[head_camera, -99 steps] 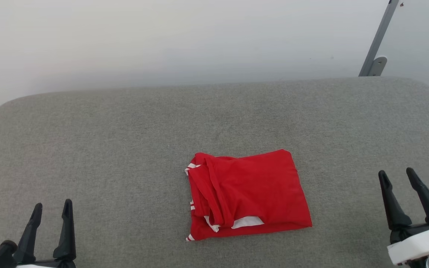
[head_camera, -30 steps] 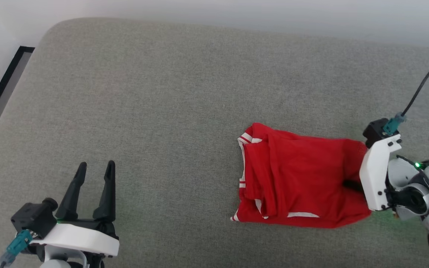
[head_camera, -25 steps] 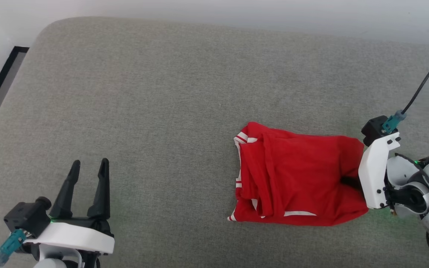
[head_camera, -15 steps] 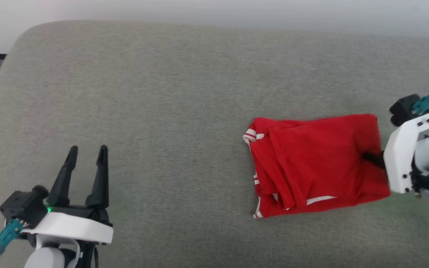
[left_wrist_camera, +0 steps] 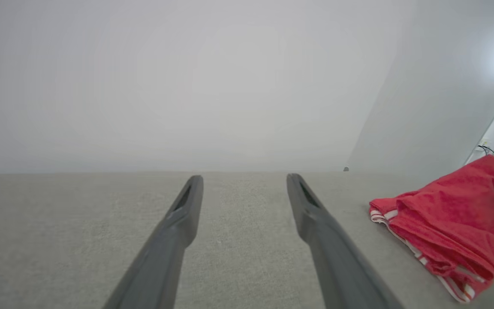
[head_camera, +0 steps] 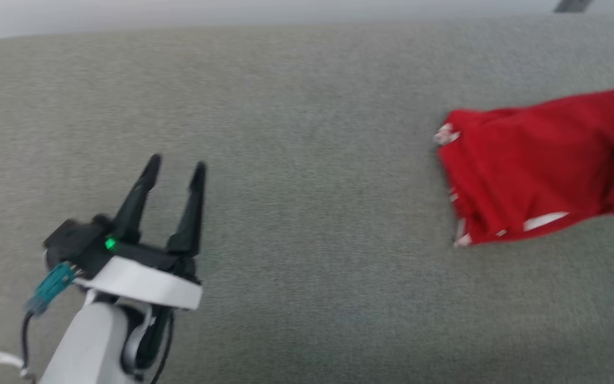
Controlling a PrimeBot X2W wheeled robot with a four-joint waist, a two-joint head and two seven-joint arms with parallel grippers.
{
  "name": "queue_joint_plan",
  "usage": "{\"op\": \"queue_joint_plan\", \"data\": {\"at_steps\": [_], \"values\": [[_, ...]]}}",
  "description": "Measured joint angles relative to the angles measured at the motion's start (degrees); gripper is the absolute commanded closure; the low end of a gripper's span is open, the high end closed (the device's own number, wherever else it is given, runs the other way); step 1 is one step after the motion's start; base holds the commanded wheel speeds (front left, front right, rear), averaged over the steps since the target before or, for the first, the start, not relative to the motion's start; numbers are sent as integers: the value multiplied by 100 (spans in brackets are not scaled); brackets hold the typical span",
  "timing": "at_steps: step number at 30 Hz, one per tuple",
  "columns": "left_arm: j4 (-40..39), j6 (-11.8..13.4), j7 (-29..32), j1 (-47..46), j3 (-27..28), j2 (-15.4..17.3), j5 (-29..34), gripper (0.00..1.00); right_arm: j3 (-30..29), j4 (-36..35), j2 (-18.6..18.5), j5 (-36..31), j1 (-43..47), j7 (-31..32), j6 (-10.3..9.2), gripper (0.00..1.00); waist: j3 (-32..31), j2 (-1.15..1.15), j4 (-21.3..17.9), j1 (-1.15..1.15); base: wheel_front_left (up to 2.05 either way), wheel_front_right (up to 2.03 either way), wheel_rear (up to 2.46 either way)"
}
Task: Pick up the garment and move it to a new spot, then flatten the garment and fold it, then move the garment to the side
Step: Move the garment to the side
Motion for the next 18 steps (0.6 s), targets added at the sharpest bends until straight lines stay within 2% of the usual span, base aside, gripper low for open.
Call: {"op": "queue_joint_plan", "data": {"at_steps": [5, 18], "values": [[33, 0, 1, -518, -480, 2, 8, 0, -256, 196, -265, -360, -214, -381, 1, 100, 223, 0, -244, 0, 0, 0, 0], [105, 0, 1, -1631, -1485, 63, -67, 0, -637, 1100, -491, -1500, -995, -1146, 1, 100, 868, 0, -641, 0, 0, 0, 0]]}}
